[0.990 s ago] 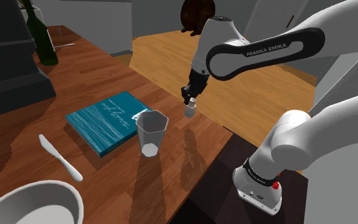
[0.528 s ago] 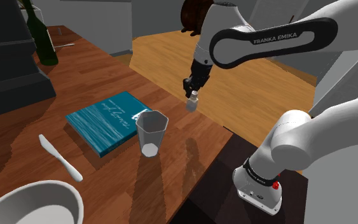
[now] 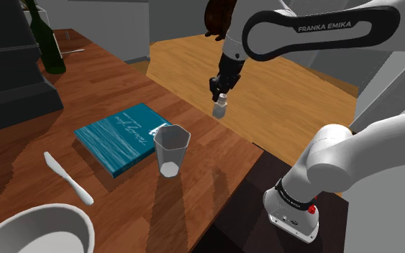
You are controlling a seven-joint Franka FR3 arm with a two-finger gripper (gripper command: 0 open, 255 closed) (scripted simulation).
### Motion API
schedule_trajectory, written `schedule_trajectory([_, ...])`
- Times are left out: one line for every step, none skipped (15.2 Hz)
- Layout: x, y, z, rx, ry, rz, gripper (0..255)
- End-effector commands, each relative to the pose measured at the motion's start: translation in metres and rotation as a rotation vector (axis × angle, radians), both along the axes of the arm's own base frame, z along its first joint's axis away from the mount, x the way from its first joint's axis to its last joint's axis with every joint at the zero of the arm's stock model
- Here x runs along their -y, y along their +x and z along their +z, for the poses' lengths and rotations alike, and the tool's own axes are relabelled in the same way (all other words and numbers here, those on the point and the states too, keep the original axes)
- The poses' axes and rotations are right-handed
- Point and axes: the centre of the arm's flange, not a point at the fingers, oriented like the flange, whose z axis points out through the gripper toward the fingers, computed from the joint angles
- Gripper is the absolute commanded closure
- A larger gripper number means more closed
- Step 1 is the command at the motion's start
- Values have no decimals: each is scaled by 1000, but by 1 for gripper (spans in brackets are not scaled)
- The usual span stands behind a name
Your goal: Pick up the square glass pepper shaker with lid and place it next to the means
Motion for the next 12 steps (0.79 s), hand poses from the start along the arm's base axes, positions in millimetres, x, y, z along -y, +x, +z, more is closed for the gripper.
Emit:
schedule_trajectory([0, 0, 12, 0, 0, 0, 255])
schedule_trajectory([0, 0, 17, 0, 0, 0, 255])
schedule_trajectory([0, 0, 23, 0, 0, 0, 255])
schedule_trajectory([0, 0, 28, 0, 0, 0, 255])
schedule_trajectory([0, 0, 33, 0, 0, 0, 255])
schedule_trajectory([0, 0, 38, 0, 0, 0, 255])
schedule_trajectory([0, 0, 40, 0, 0, 0, 255])
schedule_trajectory([-13, 2, 40, 0, 0, 0, 255])
schedule_trajectory([-26, 4, 40, 0, 0, 0, 255])
schedule_trajectory([-39, 6, 40, 0, 0, 0, 255])
schedule_trajectory([-53, 8, 40, 0, 0, 0, 255])
schedule_trajectory([-66, 10, 40, 0, 0, 0, 255])
